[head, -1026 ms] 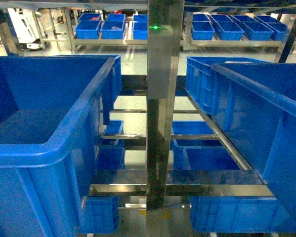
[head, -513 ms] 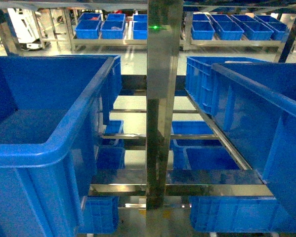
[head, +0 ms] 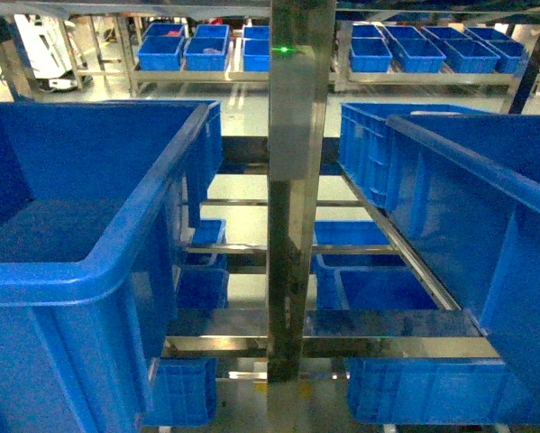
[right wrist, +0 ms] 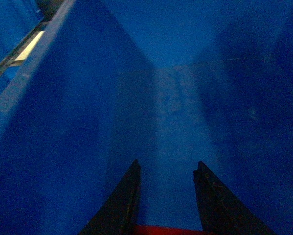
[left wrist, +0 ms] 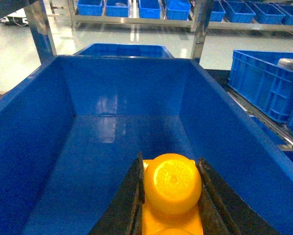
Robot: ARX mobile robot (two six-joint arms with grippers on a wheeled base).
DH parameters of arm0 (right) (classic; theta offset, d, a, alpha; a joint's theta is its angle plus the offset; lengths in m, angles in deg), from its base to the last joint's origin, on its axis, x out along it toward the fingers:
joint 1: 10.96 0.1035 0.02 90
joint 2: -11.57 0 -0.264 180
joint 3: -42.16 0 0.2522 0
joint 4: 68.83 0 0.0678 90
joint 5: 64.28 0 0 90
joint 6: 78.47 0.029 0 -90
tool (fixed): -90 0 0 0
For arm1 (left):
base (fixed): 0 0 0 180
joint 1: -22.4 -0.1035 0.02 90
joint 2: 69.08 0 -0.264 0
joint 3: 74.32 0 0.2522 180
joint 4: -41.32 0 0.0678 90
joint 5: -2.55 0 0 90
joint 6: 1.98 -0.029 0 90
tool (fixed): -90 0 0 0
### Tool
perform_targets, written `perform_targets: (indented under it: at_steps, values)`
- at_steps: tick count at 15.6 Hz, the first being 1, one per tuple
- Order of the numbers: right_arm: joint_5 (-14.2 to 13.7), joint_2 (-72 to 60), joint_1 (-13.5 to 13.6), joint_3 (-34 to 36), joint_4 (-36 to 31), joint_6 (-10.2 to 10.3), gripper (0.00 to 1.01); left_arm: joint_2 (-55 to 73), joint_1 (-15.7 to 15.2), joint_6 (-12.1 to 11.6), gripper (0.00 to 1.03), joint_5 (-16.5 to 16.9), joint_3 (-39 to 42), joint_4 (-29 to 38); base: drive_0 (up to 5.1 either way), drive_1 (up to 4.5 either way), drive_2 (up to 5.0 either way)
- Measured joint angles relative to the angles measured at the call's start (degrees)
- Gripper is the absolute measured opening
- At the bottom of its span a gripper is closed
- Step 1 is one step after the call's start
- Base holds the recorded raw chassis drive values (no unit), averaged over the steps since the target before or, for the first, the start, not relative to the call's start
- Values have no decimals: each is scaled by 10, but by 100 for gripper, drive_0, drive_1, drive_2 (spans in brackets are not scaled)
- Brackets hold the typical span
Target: Sort and place red and yellow blocks in left bins
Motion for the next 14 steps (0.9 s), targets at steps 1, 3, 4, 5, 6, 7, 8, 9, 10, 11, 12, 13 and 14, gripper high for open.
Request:
perform_targets:
  at_steps: [1,3,4,5,6,7,8,9,10,11,12,13,14]
  values:
    - [-11,-21,-1,-22,6,0,27,0,0,0,22,0,0,0,0,0,0]
    - [-30,-54,5,-77,27,-7,27,0,0,0,22,0,0,0,0,0,0]
    - [-43,-74,9,-106,40,-16,27,0,0,0,22,0,0,0,0,0,0]
    - [-55,-94,12,-128,55,-26,27,0,0,0,22,0,0,0,0,0,0]
    - [-68,-109,11,-140,63,-33,27,0,0,0,22,0,0,0,0,0,0]
    - [-81,-126,10,-150,74,-40,27,0,0,0,22,0,0,0,0,0,0]
    - [-92,-138,7,-153,73,-43,27,0,0,0,22,0,0,0,0,0,0]
    - [-98,-147,3,-153,72,-43,27,0,0,0,22,0,0,0,0,0,0]
    - [-102,-151,1,-150,64,-43,27,0,0,0,22,0,0,0,0,0,0]
    - [-104,-151,0,-141,45,-43,27,0,0,0,22,0,0,0,0,0,0]
    - [-106,-151,0,-127,10,-43,27,0,0,0,22,0,0,0,0,0,0]
    - [-105,-151,1,-116,-16,-43,32,0,0,0,22,0,0,0,0,0,0]
    - [-101,-151,5,-113,-27,-43,43,0,0,0,22,0,0,0,0,0,0]
